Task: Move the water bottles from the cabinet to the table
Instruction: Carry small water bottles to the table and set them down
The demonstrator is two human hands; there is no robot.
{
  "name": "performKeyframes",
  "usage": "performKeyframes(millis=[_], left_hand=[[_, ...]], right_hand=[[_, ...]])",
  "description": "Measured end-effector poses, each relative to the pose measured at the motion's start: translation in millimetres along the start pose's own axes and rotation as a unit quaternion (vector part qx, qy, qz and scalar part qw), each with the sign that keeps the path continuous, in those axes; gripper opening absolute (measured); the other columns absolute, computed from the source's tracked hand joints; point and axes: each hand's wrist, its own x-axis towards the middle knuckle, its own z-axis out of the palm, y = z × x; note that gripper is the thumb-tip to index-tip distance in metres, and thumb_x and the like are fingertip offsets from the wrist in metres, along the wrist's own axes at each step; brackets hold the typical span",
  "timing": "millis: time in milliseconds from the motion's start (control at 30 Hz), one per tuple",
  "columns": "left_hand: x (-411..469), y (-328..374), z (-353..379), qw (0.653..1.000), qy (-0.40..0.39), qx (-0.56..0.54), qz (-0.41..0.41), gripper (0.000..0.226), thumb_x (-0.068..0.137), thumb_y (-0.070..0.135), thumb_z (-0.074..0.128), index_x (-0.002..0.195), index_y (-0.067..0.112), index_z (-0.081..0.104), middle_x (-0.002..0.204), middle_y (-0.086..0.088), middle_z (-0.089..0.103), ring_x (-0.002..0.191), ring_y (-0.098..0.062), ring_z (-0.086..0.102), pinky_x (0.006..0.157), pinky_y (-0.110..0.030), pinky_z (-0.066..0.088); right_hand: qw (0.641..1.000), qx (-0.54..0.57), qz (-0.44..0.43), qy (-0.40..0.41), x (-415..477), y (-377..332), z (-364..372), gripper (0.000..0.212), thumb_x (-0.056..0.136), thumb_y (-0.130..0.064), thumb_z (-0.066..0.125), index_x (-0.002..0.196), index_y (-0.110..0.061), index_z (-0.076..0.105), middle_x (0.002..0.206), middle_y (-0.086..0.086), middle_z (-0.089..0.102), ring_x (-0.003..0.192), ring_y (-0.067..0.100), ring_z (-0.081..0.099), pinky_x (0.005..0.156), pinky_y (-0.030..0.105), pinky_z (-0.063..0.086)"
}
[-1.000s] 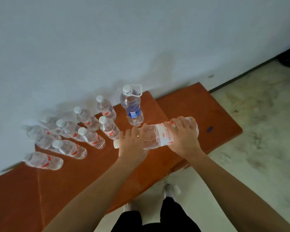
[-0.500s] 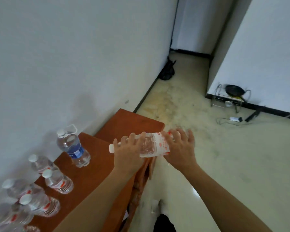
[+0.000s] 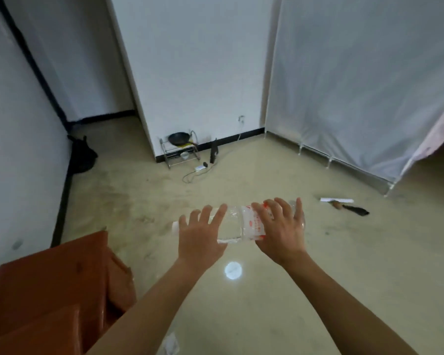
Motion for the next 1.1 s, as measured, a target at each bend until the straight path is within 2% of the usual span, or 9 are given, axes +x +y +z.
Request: performKeyframes(millis=[100,300,433,467,633,867,1100], left_hand=[[33,99,2,0.998,-0.001,-0.016,0.059,0.100,0.049,0.047,0.087,0.138,0.025,0.046,0.121,-0.006,0.062,0.101,-0.033,0.062,0.085,-0.053,0.051],[86,310,21,0.982,0.001,-0.035,0.186,0.102,0.049,0.045,0.089,0.139,0.023,0.045,0.121,-0.008,0.064,0.103,-0.034,0.063,0.085,-0.054,0.051],[109,447,30,0.963,-0.025,-0.067,0.260,0.101,0.048,0.041,0.088,0.138,0.023,0.045,0.121,-0.007,0.063,0.101,-0.034,0.063,0.084,-0.053,0.051],[112,464,33,0.959,-0.024,-0.069,0.273,0.100,0.048,0.040,0.088,0.137,0.023,0.046,0.121,-0.007,0.063,0.101,-0.034,0.063,0.084,-0.053,0.051],[160,601,60,0.924,-0.017,-0.083,0.372,0.099,0.049,0.042,0.088,0.137,0.023,0.047,0.122,-0.008,0.063,0.102,-0.034,0.063,0.085,-0.053,0.051],[243,799,107,0.879,-0.018,-0.133,0.458,0.095,0.054,0.044,0.085,0.140,0.023,0.050,0.125,-0.007,0.061,0.106,-0.033,0.060,0.088,-0.052,0.049],[308,1023,105,0.799,0.007,-0.197,0.569,0.094,0.061,0.047,0.084,0.141,0.022,0.041,0.127,-0.011,0.060,0.108,-0.034,0.059,0.089,-0.054,0.049]], right_hand=[[0.998,-0.024,0.064,0.016,-37,95,-23,0.078,0.059,-0.035,0.088,0.130,-0.025,0.058,0.122,0.008,0.059,0.122,0.037,0.054,0.114,0.072,0.018],[0.985,-0.055,0.162,0.018,-124,291,-62,0.088,0.052,-0.034,0.091,0.130,-0.026,0.053,0.121,0.010,0.060,0.118,0.038,0.056,0.108,0.070,0.031],[0.969,-0.094,0.227,0.013,-187,404,-94,0.091,0.051,-0.035,0.089,0.133,-0.026,0.049,0.122,0.010,0.058,0.117,0.038,0.056,0.109,0.067,0.028],[0.967,-0.098,0.233,0.016,-196,417,-98,0.092,0.051,-0.036,0.089,0.133,-0.025,0.049,0.121,0.010,0.058,0.116,0.038,0.056,0.109,0.066,0.027],[0.941,-0.134,0.310,0.026,-248,531,-111,0.088,0.052,-0.038,0.088,0.132,-0.023,0.053,0.120,0.010,0.057,0.116,0.036,0.054,0.109,0.066,0.027],[0.902,-0.204,0.381,0.019,-282,709,-130,0.087,0.055,-0.040,0.090,0.132,-0.023,0.053,0.121,0.008,0.058,0.119,0.033,0.052,0.111,0.070,0.028],[0.835,-0.268,0.478,0.042,-327,874,-192,0.087,0.056,-0.040,0.092,0.132,-0.023,0.054,0.124,0.008,0.055,0.120,0.031,0.045,0.109,0.072,0.031]])
